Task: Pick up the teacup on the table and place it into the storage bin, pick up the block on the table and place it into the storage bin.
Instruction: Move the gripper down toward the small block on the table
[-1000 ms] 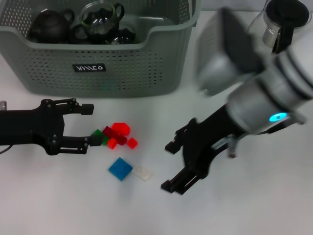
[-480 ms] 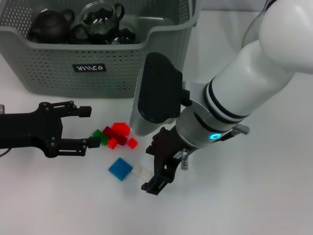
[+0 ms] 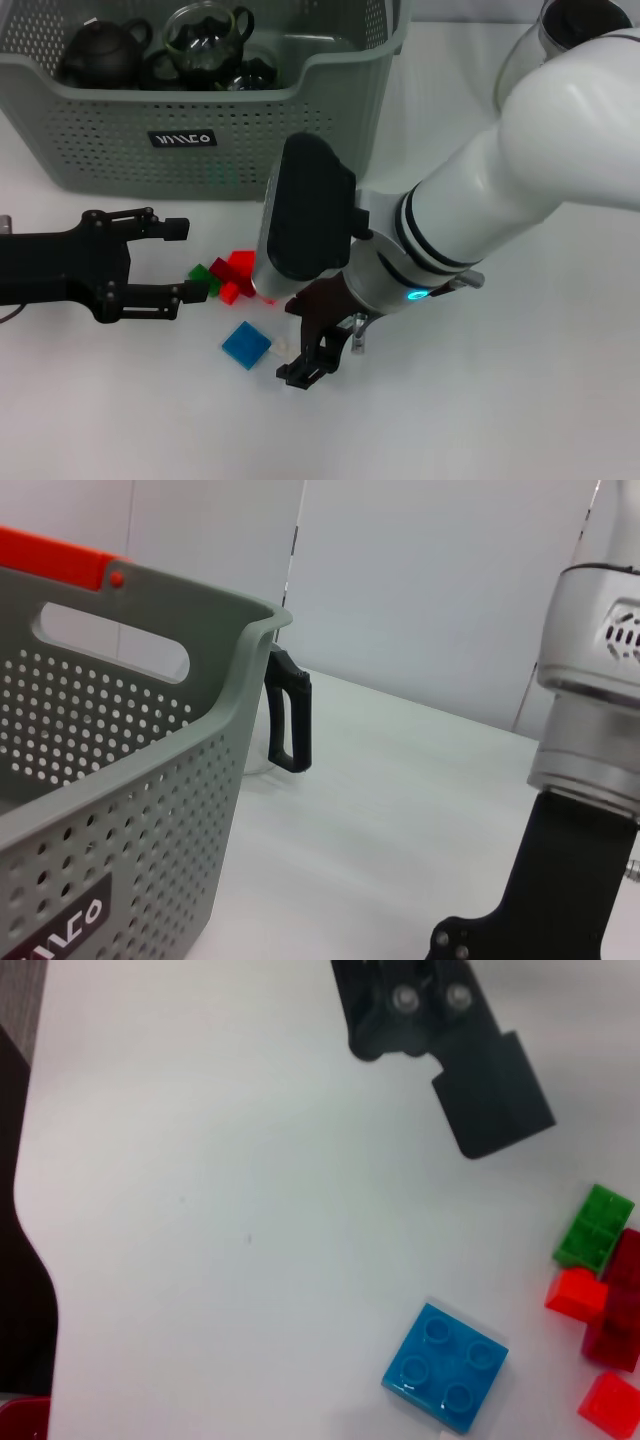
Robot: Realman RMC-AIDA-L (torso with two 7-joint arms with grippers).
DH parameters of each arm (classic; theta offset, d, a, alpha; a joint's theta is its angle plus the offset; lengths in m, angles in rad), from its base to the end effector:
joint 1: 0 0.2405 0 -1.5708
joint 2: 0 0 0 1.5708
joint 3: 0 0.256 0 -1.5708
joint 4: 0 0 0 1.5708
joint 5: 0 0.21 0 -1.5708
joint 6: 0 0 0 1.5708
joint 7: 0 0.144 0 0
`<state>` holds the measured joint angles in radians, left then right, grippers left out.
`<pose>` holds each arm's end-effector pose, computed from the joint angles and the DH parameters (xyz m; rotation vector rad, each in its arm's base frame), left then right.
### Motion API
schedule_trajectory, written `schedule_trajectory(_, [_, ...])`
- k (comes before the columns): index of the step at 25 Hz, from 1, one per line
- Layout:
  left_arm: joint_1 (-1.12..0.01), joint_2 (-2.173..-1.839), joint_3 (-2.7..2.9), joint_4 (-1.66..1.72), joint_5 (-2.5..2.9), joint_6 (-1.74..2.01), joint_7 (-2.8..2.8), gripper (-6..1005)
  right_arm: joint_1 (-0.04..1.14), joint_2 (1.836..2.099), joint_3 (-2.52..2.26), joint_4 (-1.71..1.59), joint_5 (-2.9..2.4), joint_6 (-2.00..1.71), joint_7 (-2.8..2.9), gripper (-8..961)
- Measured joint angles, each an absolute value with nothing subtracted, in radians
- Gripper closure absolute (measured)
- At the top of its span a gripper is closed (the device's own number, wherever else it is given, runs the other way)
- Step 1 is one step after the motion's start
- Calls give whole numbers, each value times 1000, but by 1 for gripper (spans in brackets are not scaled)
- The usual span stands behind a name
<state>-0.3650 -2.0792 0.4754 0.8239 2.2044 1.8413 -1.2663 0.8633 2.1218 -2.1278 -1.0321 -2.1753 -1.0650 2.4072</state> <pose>-0.3113 0.2597 0.0395 -2.7678 -0.5834 -0.6217 0.0992 0.2973 -0.1674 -3.0865 0.0927 -0.5114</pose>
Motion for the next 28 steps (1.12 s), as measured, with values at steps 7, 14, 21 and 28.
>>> schedule_trajectory(7, [-365,-2081,476,824,2203,1841,-1267,173,862,2124,-2146,-1027,-2171,-1033,2411,153])
schedule_trajectory(14, [-367,-2080,475,824,2203,1840,-1267,173,861,2125,-2170,-1019,-2150,-1005,2406,369])
schedule_trajectory(21, [-367,-2080,475,823,2203,1838,-1267,173,866,2124,-2182,-1000,-2144,-986,2403,411])
schedule_trajectory(28, [-371,-2079,476,813,2203,1836,-1267,173,868,2125,-2187,-988,-2144,-979,2403,531])
